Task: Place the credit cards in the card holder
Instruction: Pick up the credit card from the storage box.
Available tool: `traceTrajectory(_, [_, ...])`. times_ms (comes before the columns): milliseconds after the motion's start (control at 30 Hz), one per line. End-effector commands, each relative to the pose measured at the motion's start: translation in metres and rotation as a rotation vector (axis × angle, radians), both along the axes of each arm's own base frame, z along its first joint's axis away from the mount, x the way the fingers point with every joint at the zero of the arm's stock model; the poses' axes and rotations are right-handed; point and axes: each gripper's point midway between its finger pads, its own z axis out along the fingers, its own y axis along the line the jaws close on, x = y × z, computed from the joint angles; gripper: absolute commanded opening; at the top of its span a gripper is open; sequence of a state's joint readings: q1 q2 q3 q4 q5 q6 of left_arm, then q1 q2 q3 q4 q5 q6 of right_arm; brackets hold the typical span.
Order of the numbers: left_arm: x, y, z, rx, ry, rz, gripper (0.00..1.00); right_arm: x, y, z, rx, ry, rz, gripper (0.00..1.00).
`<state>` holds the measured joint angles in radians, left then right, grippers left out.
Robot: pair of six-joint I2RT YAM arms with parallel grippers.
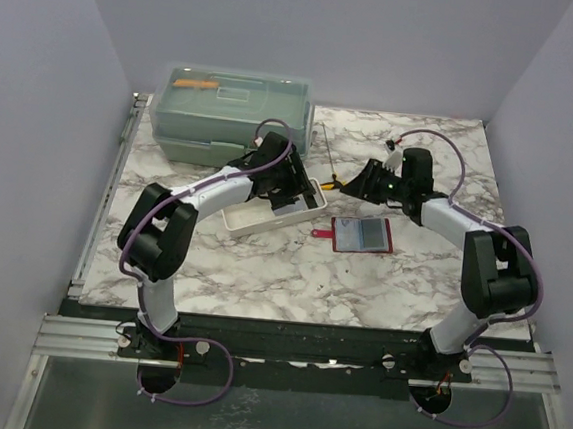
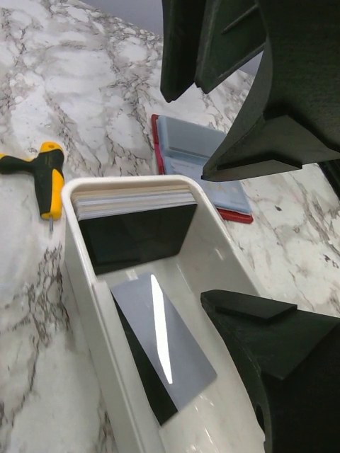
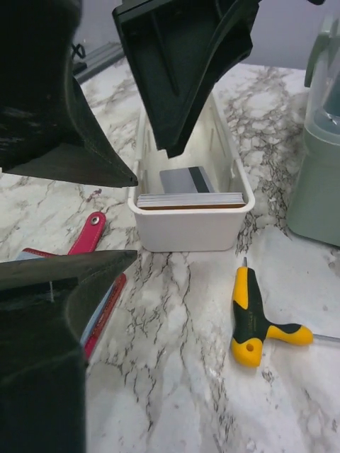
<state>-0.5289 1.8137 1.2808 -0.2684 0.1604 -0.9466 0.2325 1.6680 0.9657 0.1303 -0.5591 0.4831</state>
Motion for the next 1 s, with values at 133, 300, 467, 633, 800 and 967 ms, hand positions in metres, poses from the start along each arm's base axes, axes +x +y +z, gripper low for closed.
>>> traceTrajectory(133, [0.026,-0.019,-0.010,-0.011,-0.019,0.070,0.69,-0.009,0.028,-0.014,0.152,0.156,0.109,0.35])
traceTrajectory(300, [0.028,-0.022,-0.021,-0.014,-0.002,0.085,0.69,-0.002,0.031,-0.024,0.175,0.186,0.082,0.29])
traceTrajectory(467, [0.035,-0.027,-0.027,-0.042,-0.015,0.089,0.66,-0.003,0.032,-0.036,0.192,0.219,0.081,0.20])
traceTrajectory(633, [0.038,-0.036,-0.033,-0.082,-0.014,0.085,0.64,-0.006,0.036,-0.043,0.212,0.254,0.103,0.14])
traceTrajectory(800, [0.042,-0.038,-0.027,-0.118,-0.054,0.090,0.56,-0.011,0.039,-0.048,0.230,0.278,0.126,0.07])
traceTrajectory(967, [0.043,-0.040,-0.016,-0.142,-0.082,0.093,0.41,-0.013,0.039,-0.047,0.232,0.279,0.134,0.04])
